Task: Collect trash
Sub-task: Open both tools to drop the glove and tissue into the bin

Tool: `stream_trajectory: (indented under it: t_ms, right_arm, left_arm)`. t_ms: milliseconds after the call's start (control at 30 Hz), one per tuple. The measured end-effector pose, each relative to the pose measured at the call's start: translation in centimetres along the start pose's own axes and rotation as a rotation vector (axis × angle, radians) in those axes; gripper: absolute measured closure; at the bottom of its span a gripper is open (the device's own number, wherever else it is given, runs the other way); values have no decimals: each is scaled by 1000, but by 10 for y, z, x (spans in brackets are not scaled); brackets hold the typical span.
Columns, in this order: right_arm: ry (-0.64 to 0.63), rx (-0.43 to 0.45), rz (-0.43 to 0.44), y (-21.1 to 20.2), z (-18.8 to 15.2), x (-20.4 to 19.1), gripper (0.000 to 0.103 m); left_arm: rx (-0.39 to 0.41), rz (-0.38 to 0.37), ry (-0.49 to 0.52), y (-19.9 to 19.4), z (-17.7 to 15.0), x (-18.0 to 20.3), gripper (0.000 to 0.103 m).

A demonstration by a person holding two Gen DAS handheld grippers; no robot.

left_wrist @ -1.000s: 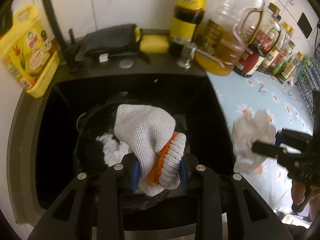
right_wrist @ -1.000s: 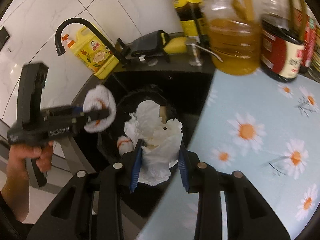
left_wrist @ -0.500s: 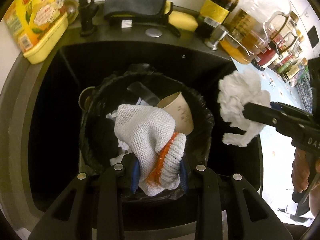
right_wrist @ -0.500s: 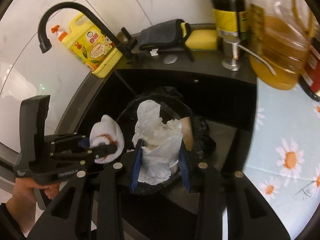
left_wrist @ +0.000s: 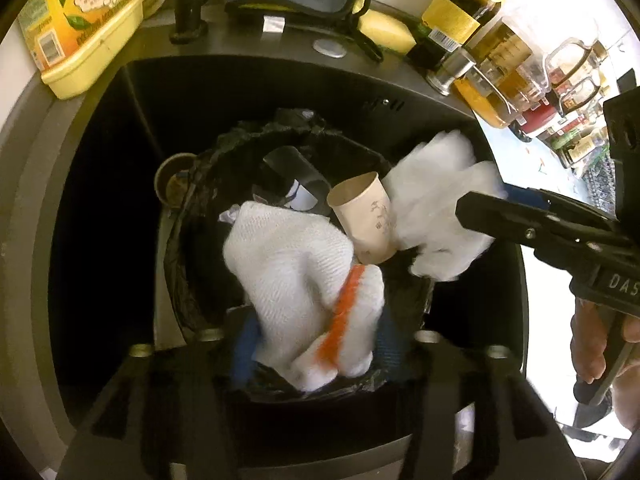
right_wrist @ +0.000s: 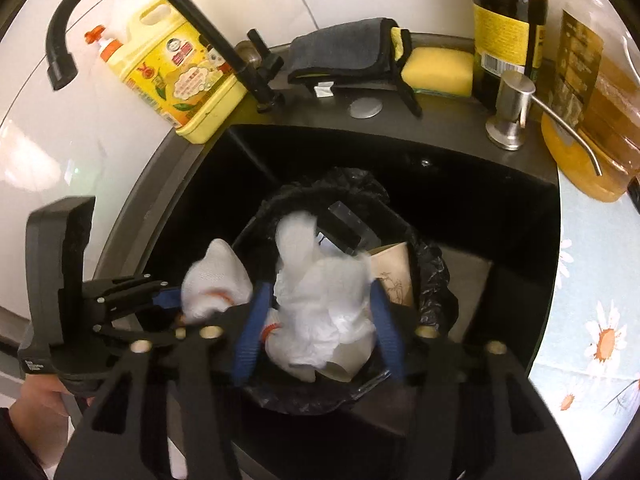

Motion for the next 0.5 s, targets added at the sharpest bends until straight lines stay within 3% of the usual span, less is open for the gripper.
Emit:
stream_trajectory:
  t_ms: [500]
  right_arm:
    - [1,20,-52,-44,-18,-5,45]
  left_arm:
    - [51,28,-33,-26,-16,3,41]
Point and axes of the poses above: each gripper's, at about its wrist camera, not at the fingertips, and y roughly the way its jaws point, x to its right, z to its top, the point moved 2 cm from there along y, roughly the way its jaws point, and after that the axes turned 6 degrees about -y, right-handed, at the moved point
